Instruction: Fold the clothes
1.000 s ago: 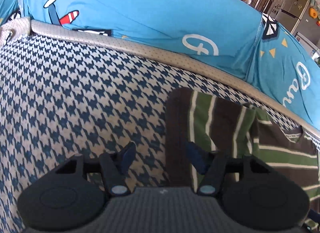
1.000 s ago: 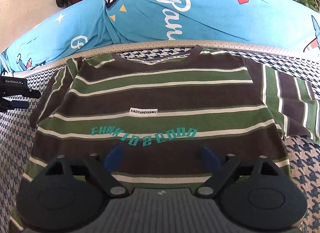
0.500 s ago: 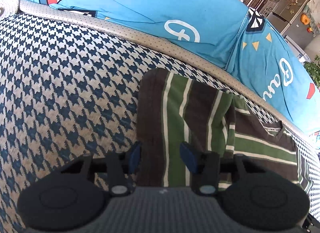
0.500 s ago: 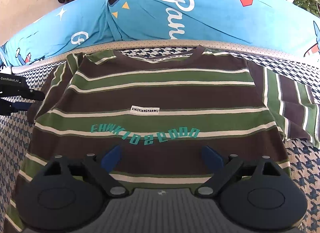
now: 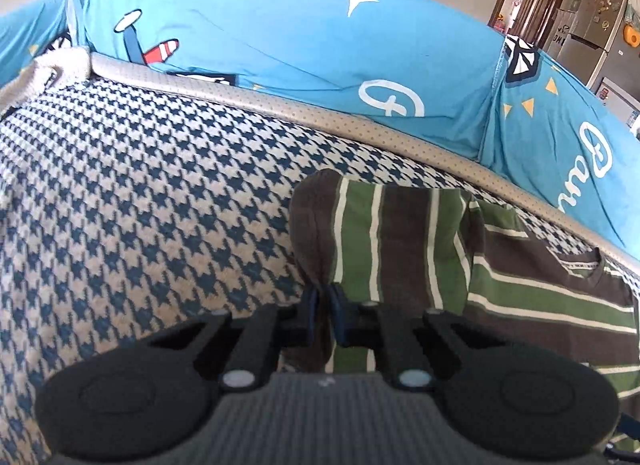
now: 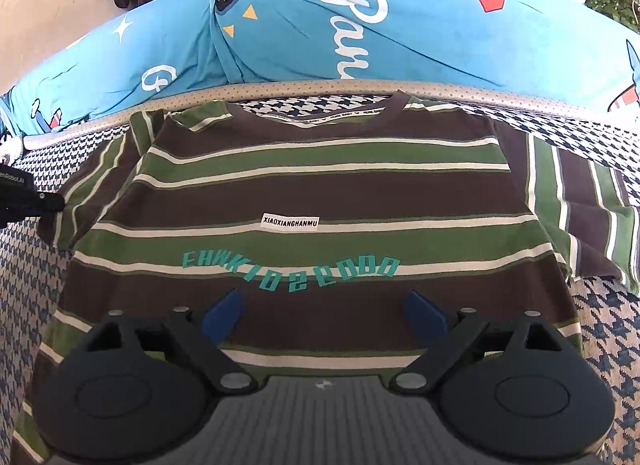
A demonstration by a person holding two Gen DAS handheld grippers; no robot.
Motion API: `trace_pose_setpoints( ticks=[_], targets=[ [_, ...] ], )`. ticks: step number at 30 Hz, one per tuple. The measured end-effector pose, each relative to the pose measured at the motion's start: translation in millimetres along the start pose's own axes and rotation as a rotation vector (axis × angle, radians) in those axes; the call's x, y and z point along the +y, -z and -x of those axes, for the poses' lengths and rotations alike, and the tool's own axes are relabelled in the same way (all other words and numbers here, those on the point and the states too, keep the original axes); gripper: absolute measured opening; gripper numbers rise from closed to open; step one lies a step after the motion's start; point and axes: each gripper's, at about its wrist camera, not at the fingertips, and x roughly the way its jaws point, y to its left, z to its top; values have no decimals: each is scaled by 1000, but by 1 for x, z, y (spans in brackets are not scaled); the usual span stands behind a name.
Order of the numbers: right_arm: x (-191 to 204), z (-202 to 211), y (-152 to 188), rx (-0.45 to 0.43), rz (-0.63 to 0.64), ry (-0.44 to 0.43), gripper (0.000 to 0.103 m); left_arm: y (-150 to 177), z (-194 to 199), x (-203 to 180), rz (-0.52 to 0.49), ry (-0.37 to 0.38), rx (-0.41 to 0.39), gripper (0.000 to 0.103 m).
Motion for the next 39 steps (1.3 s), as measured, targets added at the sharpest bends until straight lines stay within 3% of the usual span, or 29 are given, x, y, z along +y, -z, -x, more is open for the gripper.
trace_pose_setpoints(
  ticks=[4, 7, 14, 21, 25, 28, 39],
  targets=[
    [1, 0, -1, 5, -2, -4, 91, 11, -1, 0, -52, -91, -1, 5],
    [2, 1, -1, 6, -1, -13, 91, 9, -5, 0, -40, -96, 14, 5],
    [2, 2, 0, 7, 3, -12, 91, 1, 8, -12, -45, -50, -56, 8],
    [5, 3, 0, 10, 10, -5, 91, -10, 2, -29, -37, 79, -100, 16],
    [5, 3, 1, 11, 13, -7, 92, -8, -15, -44, -37, 116, -94, 21],
    [5, 3, 1, 13, 8, -14, 92, -7, -30, -54, -41, 131, -83, 21],
    [8, 3, 1, 13, -15, -39, 98, -10, -68, -85, -98, 97, -117, 40]
  ],
)
